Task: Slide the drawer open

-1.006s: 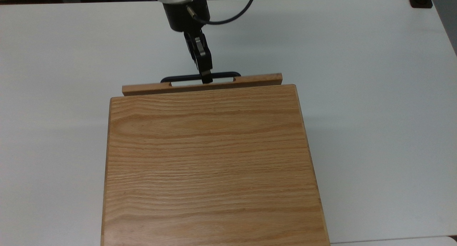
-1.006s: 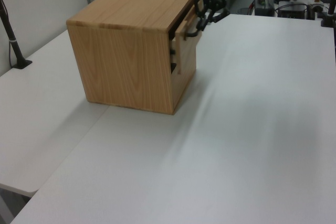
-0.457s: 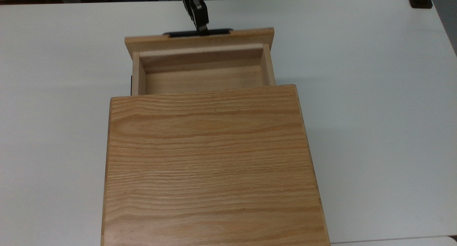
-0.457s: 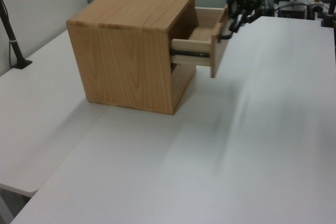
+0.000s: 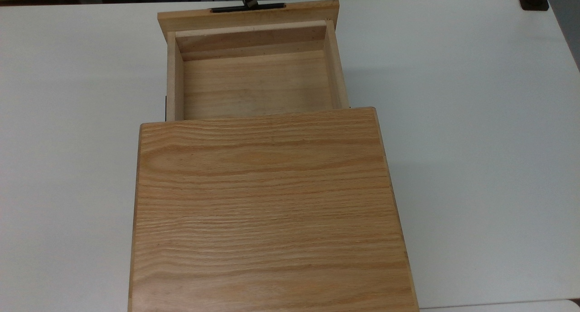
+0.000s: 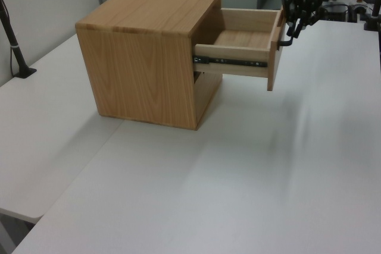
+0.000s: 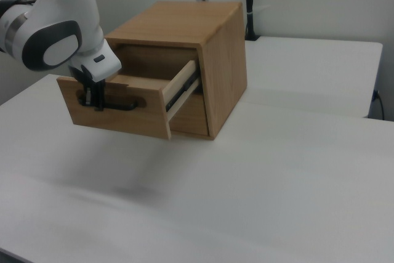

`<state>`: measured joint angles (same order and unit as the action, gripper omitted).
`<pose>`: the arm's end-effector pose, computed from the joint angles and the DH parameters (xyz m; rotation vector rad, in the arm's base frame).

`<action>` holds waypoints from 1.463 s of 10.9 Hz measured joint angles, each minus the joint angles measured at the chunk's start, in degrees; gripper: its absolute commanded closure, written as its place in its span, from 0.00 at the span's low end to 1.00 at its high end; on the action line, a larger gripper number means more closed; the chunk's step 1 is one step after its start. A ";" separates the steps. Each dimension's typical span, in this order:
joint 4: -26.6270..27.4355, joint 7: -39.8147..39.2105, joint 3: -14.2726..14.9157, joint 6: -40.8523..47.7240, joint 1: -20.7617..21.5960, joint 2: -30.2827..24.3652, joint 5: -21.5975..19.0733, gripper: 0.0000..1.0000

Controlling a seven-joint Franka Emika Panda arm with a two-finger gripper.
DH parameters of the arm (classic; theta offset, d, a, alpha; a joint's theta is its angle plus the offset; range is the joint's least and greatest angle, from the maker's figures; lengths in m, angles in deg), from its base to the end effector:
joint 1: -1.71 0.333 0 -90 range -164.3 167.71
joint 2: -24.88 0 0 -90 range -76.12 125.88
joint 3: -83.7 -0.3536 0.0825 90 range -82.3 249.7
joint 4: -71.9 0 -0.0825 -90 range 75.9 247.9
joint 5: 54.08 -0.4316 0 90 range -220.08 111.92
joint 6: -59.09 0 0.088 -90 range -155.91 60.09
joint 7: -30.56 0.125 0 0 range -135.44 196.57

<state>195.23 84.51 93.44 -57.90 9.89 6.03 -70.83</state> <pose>0.5172 -0.0015 0.5647 -2.3681 1.4059 -0.0580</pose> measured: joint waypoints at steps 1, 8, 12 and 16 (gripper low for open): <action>0.38 -1.14 0.41 1.21 -0.04 -0.66 -0.09 0.92; -1.66 -9.17 1.43 6.32 0.44 -4.93 -1.77 0.00; -13.51 -32.71 1.40 21.60 0.53 -0.59 1.67 0.00; -27.40 -52.93 0.54 31.13 0.63 8.31 15.79 0.00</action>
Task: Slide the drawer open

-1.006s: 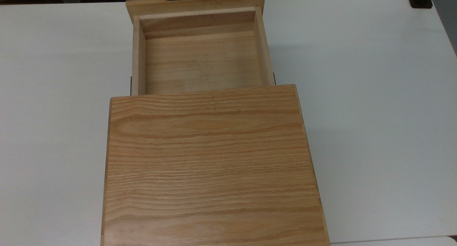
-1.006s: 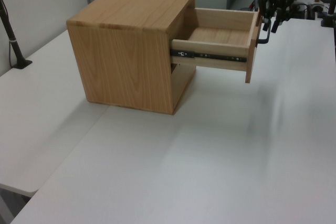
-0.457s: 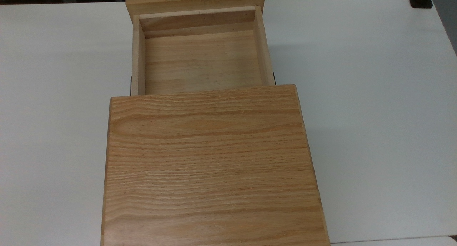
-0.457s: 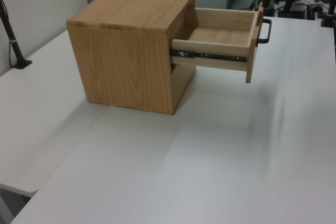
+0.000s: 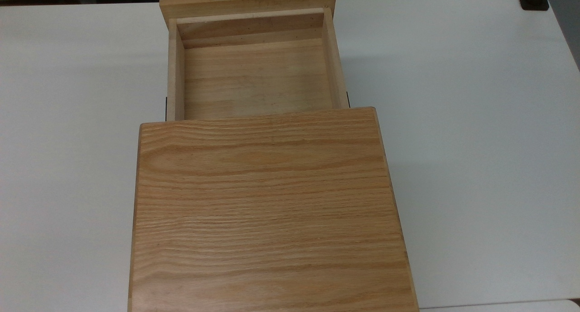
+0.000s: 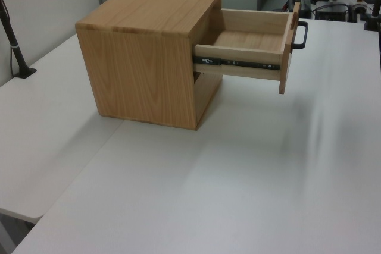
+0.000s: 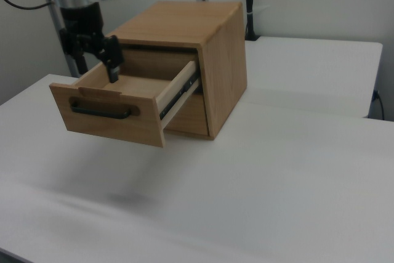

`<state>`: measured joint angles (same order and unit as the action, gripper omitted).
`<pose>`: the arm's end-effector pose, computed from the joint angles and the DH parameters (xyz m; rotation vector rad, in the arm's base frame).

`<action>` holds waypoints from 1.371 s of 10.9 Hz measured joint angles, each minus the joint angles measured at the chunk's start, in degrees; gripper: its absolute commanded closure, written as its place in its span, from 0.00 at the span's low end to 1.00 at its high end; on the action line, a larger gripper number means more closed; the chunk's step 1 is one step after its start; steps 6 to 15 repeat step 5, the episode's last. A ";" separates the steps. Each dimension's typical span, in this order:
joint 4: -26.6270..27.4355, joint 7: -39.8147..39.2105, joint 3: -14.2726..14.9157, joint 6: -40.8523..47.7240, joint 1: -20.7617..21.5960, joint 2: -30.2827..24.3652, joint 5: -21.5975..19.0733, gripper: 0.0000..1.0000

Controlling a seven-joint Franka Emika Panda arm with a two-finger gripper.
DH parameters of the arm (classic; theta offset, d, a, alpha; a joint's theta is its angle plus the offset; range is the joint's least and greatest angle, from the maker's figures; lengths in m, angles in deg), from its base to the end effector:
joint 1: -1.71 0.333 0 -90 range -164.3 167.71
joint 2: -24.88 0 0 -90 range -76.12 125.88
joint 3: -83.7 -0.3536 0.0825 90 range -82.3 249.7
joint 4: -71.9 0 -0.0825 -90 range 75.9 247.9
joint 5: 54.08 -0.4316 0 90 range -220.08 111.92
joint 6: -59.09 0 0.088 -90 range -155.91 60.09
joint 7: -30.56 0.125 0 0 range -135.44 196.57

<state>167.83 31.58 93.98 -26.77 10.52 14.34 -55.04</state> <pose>0.5297 -0.0214 0.6867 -3.0916 0.0608 -0.0084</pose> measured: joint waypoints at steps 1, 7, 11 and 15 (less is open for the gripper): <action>-2.46 -3.22 -0.25 0.49 0.00 2.83 1.47 0.00; -7.72 -7.28 -0.14 0.71 -0.91 9.30 2.31 0.00; -7.72 -7.28 -0.14 0.71 -0.91 9.30 2.31 0.00; -7.72 -7.28 -0.14 0.71 -0.91 9.30 2.31 0.00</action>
